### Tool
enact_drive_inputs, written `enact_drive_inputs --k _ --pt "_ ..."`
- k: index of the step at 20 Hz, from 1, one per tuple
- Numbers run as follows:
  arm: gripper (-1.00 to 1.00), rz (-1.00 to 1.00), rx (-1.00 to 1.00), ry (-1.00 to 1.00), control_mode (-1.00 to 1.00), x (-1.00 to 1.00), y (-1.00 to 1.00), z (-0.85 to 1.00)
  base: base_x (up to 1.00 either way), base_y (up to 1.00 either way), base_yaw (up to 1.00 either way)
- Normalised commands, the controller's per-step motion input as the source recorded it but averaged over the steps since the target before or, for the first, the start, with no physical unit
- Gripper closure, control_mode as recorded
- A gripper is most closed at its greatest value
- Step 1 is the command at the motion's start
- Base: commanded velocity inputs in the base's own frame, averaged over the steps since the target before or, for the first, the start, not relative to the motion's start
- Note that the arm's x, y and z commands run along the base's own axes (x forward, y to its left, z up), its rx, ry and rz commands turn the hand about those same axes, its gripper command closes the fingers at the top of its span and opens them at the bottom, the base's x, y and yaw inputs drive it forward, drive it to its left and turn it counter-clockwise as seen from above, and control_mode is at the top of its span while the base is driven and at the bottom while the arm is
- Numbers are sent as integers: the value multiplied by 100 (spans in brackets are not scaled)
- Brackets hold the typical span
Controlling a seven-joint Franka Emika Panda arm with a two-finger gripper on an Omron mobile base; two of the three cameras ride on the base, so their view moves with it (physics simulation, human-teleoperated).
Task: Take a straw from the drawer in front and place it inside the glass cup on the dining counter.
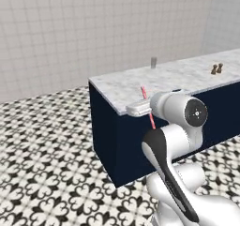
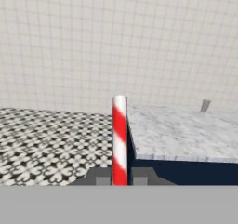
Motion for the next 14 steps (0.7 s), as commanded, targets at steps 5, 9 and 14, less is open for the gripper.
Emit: enact_drive_inputs --k 5,9,14 --pt "100 0 0 0 100 0 0 0 37 100 -27" --pt "100 0 0 0 100 0 0 0 40 100 -35" --pt "100 0 0 0 100 0 0 0 47 100 -39"
